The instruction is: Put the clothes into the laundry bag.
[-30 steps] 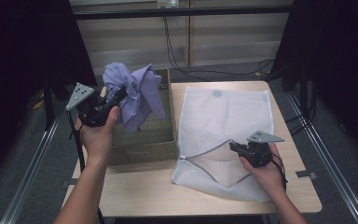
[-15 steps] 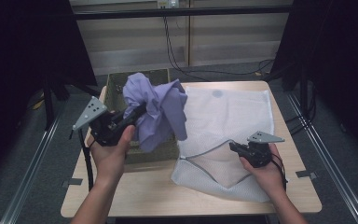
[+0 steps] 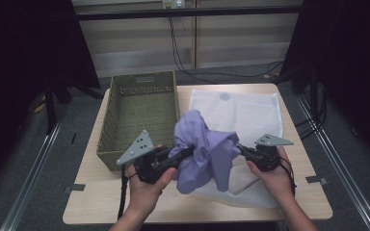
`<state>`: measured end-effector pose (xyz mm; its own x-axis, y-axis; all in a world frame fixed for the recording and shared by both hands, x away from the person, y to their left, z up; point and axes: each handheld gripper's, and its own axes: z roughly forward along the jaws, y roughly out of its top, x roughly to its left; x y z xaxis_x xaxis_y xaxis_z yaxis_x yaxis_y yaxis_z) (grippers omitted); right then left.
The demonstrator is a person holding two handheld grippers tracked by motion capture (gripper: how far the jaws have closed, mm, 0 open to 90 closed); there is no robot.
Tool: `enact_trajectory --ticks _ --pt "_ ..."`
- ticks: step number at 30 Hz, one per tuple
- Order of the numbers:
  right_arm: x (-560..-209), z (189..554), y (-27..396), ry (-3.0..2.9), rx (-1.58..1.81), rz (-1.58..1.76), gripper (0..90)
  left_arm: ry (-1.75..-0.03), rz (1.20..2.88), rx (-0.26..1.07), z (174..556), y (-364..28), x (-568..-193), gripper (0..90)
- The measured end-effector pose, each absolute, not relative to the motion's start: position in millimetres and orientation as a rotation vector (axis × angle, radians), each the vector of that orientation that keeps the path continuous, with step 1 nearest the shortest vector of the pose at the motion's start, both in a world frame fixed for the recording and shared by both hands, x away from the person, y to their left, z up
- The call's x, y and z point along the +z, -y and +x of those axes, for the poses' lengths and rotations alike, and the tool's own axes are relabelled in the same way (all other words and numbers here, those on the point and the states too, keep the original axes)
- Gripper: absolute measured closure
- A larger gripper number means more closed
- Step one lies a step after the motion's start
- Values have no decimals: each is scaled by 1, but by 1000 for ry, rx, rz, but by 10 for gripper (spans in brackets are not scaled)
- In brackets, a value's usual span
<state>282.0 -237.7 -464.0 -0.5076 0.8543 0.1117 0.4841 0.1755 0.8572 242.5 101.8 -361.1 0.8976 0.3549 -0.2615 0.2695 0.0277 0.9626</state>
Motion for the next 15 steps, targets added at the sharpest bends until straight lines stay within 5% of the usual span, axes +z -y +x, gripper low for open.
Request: enact_trajectory --ticks 15 --pt "-454 280 236 -2051 1330 1274 887 -466 1787 -142 232 -42 -443 835"
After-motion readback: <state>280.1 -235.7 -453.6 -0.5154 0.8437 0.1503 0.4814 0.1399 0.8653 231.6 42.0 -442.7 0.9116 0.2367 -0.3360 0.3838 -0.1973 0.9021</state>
